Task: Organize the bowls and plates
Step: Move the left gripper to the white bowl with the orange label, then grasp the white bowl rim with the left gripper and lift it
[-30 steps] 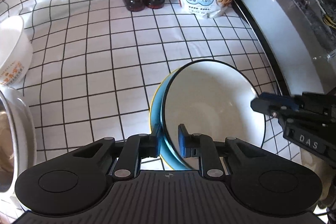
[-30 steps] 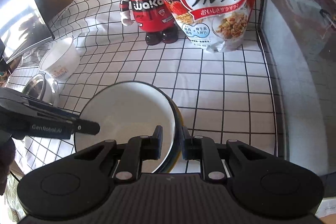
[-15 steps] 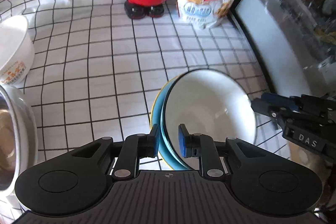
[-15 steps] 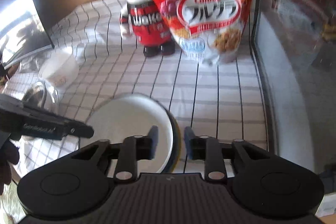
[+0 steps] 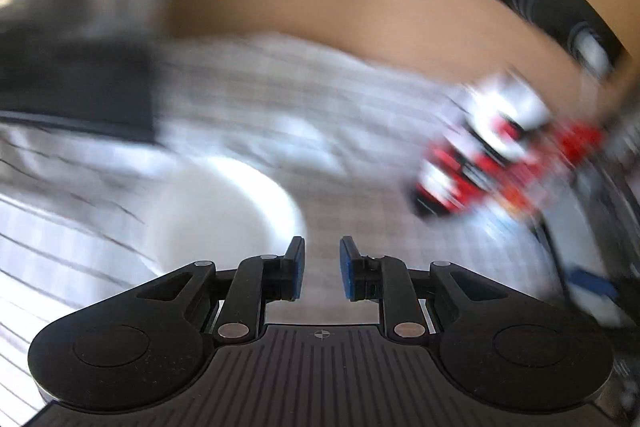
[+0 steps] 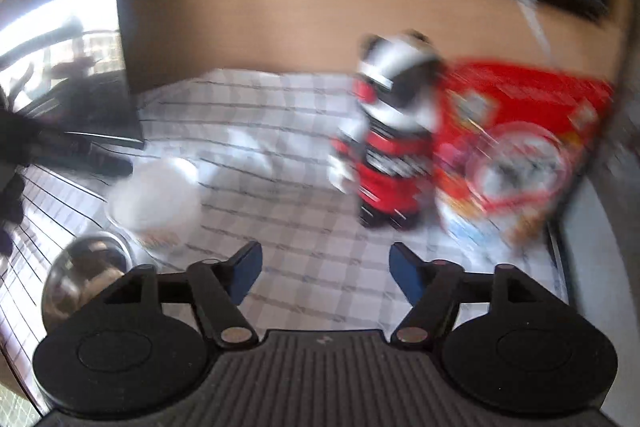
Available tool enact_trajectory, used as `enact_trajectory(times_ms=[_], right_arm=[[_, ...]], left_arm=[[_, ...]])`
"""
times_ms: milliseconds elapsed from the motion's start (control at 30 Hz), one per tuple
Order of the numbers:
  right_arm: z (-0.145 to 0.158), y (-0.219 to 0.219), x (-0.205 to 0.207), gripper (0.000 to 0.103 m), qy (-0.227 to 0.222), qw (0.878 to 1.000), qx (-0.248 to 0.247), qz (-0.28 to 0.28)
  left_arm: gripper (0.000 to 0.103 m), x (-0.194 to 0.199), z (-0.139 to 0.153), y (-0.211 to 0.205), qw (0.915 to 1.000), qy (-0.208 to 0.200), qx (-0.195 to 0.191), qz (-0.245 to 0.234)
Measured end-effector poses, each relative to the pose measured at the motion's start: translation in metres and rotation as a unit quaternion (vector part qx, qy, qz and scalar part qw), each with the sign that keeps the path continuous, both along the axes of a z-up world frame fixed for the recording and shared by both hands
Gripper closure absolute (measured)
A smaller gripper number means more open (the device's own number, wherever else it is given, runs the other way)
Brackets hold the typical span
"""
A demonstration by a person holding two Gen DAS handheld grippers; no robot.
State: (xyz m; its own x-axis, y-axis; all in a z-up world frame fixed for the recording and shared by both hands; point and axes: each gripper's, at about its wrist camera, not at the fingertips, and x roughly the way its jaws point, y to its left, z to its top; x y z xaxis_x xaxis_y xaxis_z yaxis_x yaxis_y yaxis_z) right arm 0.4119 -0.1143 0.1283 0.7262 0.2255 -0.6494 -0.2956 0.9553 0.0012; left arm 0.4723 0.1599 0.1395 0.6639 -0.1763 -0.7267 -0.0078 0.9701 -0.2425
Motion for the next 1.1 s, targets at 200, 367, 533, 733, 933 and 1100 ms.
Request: enact_trajectory(times_ms=[200, 367, 533, 733, 933, 1100], right_arm=[[0.002, 0.087, 0.048, 0.025, -0.004, 1.0, 0.009, 0.0], [-0.029, 0.128, 0.103, 0.025, 0.094, 0.995, 0.032, -0.02], [-0.059, 0.144, 0.12, 0.025, 0.14, 0.987, 0.068, -0.032], [-0.101, 0.16, 0.15, 0.042, 0.197, 0.977, 0.075, -0.044], [-0.138, 0.17, 0.162, 0.051, 0.263, 0.959, 0.095, -0.047], [-0.141, 0.181, 0.164, 0.054, 0.269, 0.959, 0.079, -0.039]], left_arm=[[0.082, 0.056, -0.025, 0.091, 0.9984, 0.047, -0.004, 0.03], [0.082, 0.083, -0.066, 0.114, 0.9966, 0.081, -0.009, 0.016], [0.082, 0.091, -0.092, 0.123, 0.9941, 0.1, -0.039, -0.016], [0.082, 0.103, -0.122, 0.113, 0.9901, 0.133, -0.021, -0.04], [0.082, 0.109, -0.144, 0.105, 0.985, 0.16, -0.02, -0.06], [0.083, 0.11, -0.147, 0.101, 0.9844, 0.163, -0.018, -0.064]])
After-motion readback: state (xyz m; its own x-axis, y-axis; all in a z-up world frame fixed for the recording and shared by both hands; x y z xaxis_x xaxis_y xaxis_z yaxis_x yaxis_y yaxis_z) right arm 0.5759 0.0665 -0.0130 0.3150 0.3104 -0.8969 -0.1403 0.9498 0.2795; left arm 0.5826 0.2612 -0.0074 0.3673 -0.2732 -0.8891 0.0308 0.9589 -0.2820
